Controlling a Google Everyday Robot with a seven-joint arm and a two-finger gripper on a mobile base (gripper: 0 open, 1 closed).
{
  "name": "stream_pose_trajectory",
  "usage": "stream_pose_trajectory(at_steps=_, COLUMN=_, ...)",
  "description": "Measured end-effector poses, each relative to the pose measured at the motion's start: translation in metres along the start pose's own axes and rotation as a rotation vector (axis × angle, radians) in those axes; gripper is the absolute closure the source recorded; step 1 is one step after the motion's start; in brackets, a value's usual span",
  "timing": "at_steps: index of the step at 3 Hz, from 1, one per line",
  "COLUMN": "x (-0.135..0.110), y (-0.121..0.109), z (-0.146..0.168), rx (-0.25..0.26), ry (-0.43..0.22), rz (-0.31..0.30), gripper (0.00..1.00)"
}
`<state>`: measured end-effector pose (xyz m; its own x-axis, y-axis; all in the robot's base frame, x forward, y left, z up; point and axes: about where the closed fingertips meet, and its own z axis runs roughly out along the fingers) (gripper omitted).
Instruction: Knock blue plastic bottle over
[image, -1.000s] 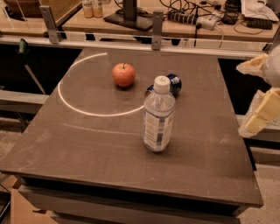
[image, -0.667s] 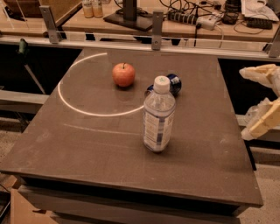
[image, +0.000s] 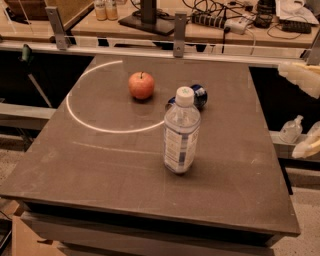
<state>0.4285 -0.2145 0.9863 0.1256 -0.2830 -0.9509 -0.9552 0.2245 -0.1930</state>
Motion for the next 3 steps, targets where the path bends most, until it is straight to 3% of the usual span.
stream_pose_trajectory(at_steps=1, x=-0.015, y=0.001, z=0.004, rx=-0.008, ry=-0.051, rz=0.001, gripper=0.00)
stream_pose_trajectory(at_steps=2, x=-0.018, y=0.008, z=0.011, rx=-0.008, ry=-0.059, rz=0.042, gripper=0.00)
stream_pose_trajectory(at_steps=3, x=-0.033, y=0.020, z=0.044, rx=-0.003, ry=-0.104, rz=0.088, gripper=0.00)
